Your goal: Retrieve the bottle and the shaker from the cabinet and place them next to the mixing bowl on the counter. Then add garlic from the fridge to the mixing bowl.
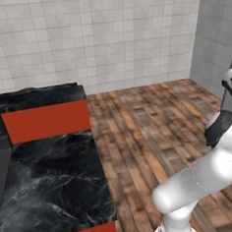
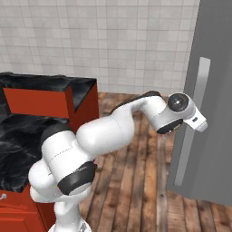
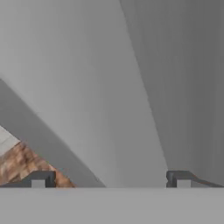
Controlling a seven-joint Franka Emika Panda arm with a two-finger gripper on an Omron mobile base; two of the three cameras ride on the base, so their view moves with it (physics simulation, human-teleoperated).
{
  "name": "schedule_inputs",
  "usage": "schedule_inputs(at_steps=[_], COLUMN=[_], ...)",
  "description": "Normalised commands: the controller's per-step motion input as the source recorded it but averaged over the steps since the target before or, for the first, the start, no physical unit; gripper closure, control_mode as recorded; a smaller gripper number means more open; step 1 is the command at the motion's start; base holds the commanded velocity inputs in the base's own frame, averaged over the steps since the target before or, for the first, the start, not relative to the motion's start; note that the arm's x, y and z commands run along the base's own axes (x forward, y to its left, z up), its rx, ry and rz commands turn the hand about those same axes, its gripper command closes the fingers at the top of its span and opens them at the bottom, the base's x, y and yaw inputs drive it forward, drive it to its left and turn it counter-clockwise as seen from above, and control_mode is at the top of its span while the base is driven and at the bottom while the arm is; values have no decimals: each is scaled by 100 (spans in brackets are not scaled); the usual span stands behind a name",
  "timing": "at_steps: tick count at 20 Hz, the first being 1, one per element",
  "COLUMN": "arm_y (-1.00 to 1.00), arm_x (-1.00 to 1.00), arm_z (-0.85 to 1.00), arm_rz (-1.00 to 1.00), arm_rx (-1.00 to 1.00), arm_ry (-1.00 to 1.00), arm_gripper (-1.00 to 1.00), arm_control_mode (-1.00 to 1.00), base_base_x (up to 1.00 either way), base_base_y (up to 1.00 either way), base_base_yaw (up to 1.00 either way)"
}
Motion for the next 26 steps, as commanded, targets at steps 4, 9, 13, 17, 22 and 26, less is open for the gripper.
schedule_inputs(at_steps=[4, 9, 13, 17, 22, 26], arm_y=[-41, -52, -49, -4, -3, 1], arm_x=[81, 81, 23, -29, -50, -52], arm_z=[-21, -12, 6, 69, 100, 100], arm_rz=[0, 0, 0, -3, -14, -19], arm_rx=[0, 0, 0, -3, -3, 10], arm_ry=[-5, -2, 0, 0, 1, 16], arm_gripper=[-100, -100, -100, -100, -100, -100], arm_control_mode=[-100, -100, -100, -100, -100, -100], base_base_x=[0, 0, 0, 0, 0, 0], base_base_y=[0, 0, 0, 0, 0, 0], base_base_yaw=[0, 0, 0, 0, 0, 0])
